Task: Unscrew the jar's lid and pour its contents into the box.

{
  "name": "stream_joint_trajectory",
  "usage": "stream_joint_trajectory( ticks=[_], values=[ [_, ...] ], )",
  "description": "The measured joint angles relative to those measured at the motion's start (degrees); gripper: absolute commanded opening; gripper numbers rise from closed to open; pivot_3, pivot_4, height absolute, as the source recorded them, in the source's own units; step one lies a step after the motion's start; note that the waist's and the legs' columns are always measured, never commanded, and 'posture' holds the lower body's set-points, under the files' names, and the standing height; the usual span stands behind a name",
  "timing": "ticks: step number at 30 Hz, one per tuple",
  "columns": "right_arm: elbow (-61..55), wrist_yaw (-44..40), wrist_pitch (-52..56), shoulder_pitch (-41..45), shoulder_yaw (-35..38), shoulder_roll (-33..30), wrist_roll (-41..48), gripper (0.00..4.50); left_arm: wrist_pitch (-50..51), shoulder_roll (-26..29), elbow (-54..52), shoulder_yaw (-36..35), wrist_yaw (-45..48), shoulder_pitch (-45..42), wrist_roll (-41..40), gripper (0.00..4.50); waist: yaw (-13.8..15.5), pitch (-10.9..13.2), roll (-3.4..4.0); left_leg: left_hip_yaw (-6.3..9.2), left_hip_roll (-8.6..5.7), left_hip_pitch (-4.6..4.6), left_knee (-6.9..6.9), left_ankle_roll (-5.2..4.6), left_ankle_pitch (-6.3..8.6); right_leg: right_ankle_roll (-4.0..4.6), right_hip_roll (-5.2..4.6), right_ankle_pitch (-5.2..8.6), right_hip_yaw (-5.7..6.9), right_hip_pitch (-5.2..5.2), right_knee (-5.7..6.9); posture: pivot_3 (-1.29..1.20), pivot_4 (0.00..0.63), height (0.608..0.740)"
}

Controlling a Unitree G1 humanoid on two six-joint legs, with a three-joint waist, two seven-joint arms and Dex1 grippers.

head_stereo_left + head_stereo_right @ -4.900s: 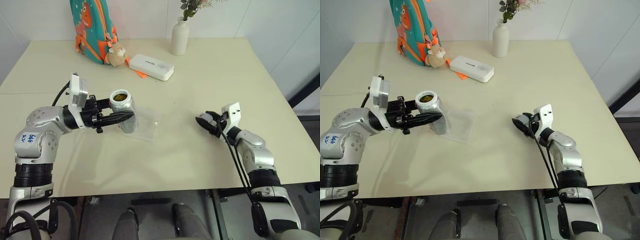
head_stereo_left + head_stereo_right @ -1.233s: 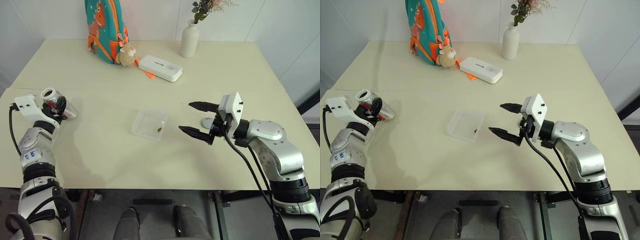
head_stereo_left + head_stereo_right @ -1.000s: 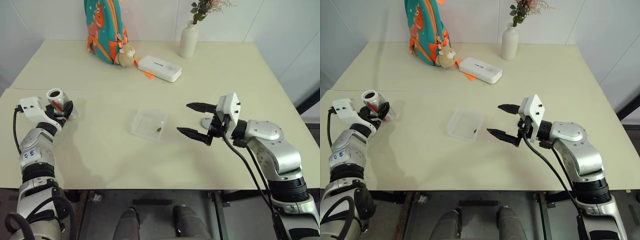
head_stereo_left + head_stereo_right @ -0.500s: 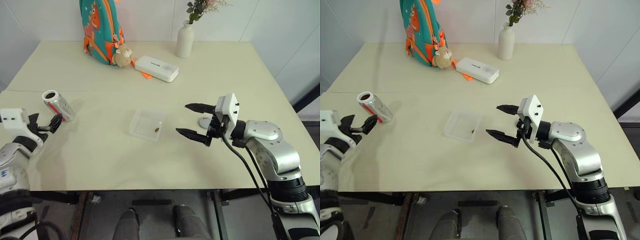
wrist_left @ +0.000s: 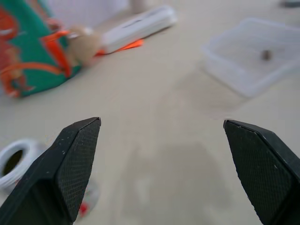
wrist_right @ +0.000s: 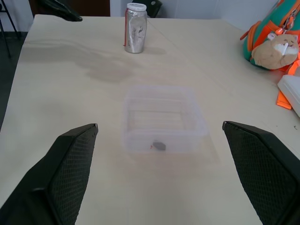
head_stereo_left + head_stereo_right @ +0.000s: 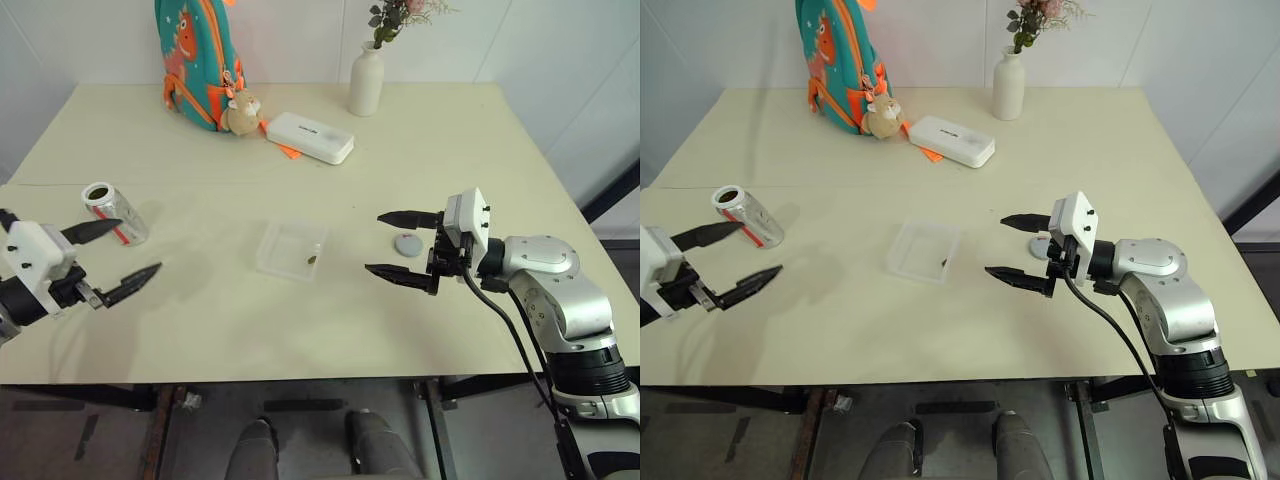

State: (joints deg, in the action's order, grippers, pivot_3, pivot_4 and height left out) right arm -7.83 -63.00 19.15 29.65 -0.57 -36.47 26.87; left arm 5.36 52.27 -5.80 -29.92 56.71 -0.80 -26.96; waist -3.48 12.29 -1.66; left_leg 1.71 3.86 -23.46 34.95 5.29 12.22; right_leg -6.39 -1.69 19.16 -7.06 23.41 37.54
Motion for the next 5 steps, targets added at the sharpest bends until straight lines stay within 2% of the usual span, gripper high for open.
stream_joint_trajectory(
  ticks=[3, 5],
  values=[
    [0.0, -0.9, 1.1, -0.4, 0.1, -1.0, 0.9, 4.50, -1.7, 0.4, 0.1, 2.0, 3.5, -1.9, -0.1, 4.47, -0.1, 0.0, 0.00, -0.14, 0.01, 0.09, -0.03, -0.05, 0.03, -0.17, 0.01, -0.08, -0.15, 0.01, 0.00, 0.00, 0.150, 0.740],
    [0.0, -1.2, 1.3, -0.7, 0.3, -1.1, 1.1, 4.50, -2.2, 0.4, 0.2, 2.6, 4.0, -3.6, 0.0, 4.47, -0.1, 0.0, -0.02, -0.20, 0.01, 0.08, -0.02, -0.08, 0.06, -0.65, 0.02, -0.33, -0.23, 0.04, 0.00, 0.00, 0.150, 0.740]
  ],
)
